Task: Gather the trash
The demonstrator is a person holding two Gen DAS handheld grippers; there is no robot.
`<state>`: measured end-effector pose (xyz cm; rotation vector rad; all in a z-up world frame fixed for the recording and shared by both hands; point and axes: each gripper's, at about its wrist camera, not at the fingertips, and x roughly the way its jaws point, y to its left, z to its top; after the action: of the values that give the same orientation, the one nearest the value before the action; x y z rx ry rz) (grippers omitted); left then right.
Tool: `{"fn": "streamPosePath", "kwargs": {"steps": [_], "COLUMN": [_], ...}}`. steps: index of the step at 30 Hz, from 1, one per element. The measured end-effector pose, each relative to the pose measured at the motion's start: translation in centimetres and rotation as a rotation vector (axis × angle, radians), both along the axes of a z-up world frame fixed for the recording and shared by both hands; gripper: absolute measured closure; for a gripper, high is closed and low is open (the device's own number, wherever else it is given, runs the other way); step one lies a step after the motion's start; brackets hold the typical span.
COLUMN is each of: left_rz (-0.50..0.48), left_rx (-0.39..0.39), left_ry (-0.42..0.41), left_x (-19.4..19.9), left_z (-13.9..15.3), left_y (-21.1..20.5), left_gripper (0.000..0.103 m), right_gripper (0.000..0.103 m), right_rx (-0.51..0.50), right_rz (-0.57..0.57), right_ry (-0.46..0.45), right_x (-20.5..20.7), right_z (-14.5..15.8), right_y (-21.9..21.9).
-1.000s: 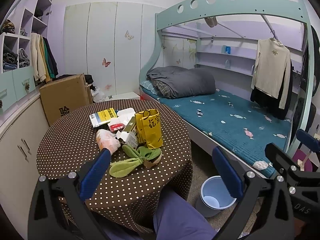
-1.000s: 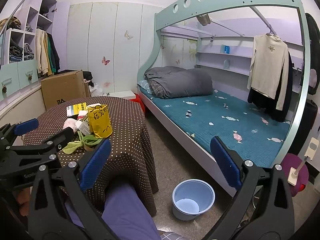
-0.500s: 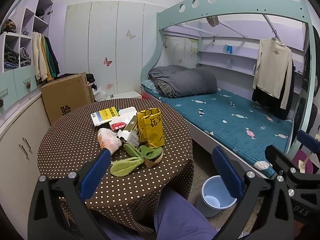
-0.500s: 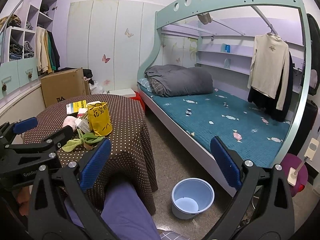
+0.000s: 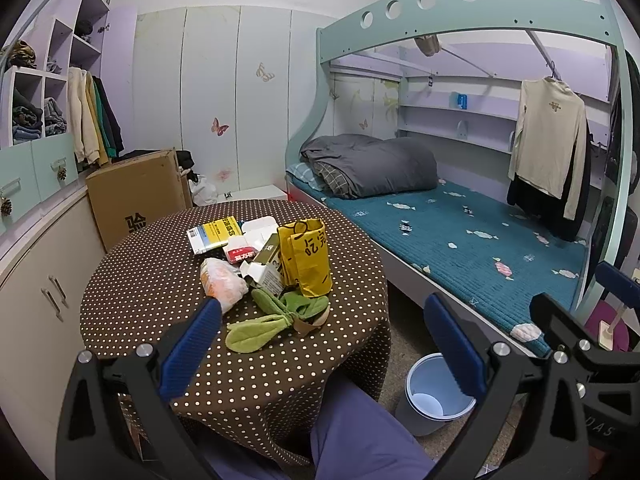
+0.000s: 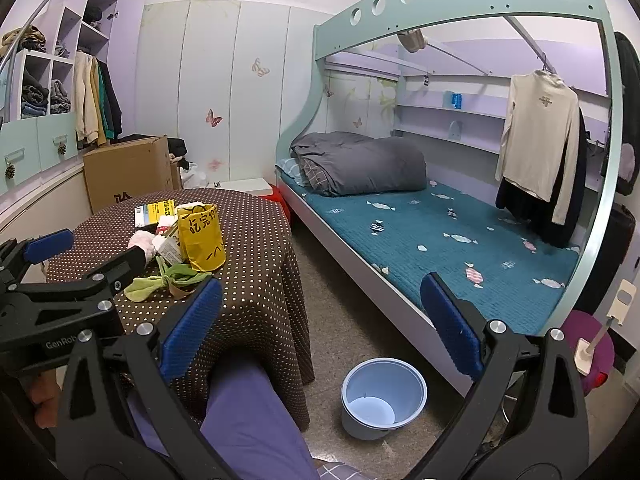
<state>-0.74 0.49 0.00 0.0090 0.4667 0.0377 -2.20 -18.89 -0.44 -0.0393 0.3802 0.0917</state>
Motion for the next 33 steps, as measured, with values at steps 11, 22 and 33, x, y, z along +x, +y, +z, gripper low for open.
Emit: {"fn": "streamPosePath", "kwargs": {"steps": [11,22,33], "left_rz": [0.002,0.004,0.014], "left_rx": [0.003,0.004,-0.006], "left_ry": [-0.003,0.001,0.029], "left_x": [-0.23,-0.40,-0.11], "left_z": [0.00,-0.04,-0.43], "left_y": [-0.08,-0.08,0.66], "left_gripper": [0.004,0.004,0.004], "right_gripper": [0.006,0.006,0.006], "right_rx": [0.001,0.004,0.004], "right_rz": [-0.002,0.000,0.018], "right_ry": [0.006,0.008,0.029], "right_x": [-0.07,-0.38,0.27], "right_z": [-0.02,-0.13,-0.25], "right_y": [-0.07,-0.10,0.58]}}
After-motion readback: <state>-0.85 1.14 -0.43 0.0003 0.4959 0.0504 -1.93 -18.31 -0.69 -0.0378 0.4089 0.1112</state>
